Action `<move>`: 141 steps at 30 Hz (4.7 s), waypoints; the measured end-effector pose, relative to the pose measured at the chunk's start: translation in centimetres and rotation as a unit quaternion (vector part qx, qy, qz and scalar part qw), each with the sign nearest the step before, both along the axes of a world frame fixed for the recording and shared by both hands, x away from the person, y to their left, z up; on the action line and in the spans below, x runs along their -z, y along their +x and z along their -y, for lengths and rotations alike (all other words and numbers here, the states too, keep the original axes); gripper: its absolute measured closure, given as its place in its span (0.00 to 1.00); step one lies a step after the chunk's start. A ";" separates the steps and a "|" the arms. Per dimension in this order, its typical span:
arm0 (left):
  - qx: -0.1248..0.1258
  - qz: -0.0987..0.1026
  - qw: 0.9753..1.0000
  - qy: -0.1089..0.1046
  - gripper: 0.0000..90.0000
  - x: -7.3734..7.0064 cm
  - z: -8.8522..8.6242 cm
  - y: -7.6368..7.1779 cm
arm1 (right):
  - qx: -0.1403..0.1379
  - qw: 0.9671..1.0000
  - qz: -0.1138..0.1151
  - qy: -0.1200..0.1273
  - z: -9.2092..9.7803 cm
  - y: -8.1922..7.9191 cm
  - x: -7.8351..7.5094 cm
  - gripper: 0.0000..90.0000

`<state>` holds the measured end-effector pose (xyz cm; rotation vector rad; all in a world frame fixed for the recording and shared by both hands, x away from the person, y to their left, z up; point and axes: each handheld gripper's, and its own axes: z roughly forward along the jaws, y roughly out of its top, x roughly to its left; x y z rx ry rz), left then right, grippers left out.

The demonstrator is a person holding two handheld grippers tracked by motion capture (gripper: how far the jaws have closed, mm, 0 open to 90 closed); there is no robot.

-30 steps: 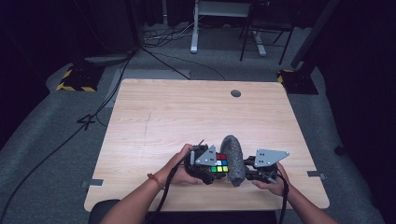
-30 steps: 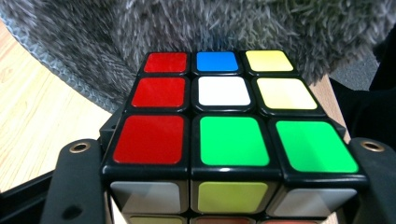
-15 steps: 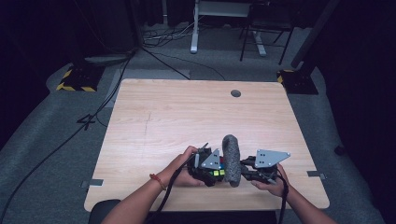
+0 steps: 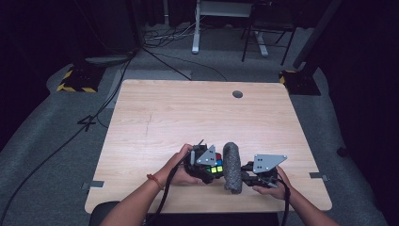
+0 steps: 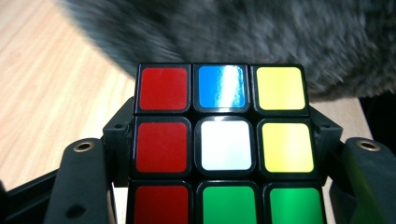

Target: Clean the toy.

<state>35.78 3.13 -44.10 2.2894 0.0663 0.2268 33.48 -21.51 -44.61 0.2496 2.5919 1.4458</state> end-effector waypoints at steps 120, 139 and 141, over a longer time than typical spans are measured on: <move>0.010 -0.003 0.997 -0.082 0.37 -1.9 -0.3 -0.6 | 0.039 0.999 0.011 0.004 0.8 0.9 -0.3 0.86; 0.000 0.030 1.000 0.003 0.36 -0.8 1.3 -0.8 | 0.019 0.998 -0.005 0.053 1.5 0.9 -0.5 0.86; -0.009 0.040 0.999 0.020 0.36 -0.3 1.7 -0.9 | 0.011 0.998 -0.006 0.062 1.1 0.8 -0.6 0.86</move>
